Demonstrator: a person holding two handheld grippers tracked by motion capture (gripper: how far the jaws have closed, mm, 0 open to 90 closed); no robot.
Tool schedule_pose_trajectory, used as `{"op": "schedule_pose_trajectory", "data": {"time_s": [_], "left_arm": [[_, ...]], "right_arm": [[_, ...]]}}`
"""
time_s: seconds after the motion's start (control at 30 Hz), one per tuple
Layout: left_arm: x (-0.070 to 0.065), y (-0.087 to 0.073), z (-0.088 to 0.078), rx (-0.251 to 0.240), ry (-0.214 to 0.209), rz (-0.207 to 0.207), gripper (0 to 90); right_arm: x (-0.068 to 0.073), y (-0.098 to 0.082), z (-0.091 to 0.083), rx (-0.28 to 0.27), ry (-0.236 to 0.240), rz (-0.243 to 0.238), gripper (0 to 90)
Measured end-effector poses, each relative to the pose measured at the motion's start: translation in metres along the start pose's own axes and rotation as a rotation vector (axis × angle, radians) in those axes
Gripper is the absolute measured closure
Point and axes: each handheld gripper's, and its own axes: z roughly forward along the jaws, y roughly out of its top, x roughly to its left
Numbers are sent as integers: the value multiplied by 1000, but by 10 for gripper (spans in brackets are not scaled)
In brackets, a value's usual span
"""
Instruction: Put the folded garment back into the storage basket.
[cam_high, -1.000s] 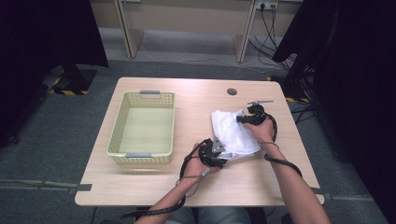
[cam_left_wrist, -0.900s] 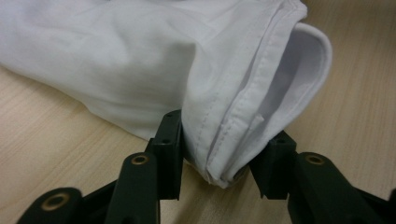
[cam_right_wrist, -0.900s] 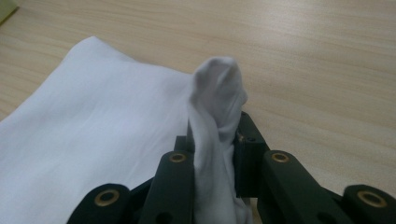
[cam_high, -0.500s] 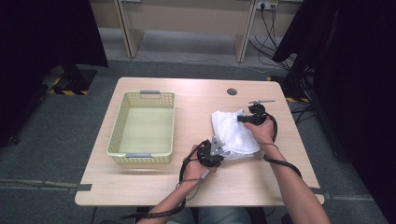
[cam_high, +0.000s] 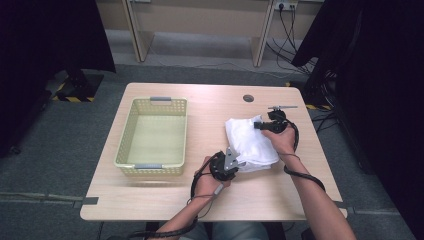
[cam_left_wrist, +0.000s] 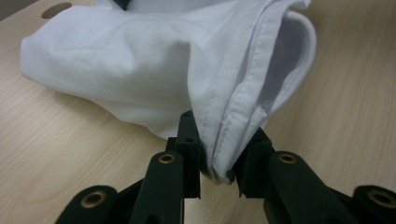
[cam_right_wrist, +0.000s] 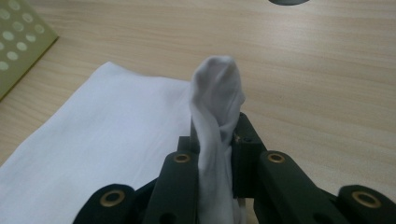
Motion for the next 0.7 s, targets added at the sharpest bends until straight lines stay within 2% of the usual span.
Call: {"op": "schedule_pose_trajectory", "data": {"time_s": [0.7], "left_arm": [[5, 8, -27, -18, 50, 48, 746]], "right_arm": [[24, 19, -15, -47, 21, -35, 821]]}}
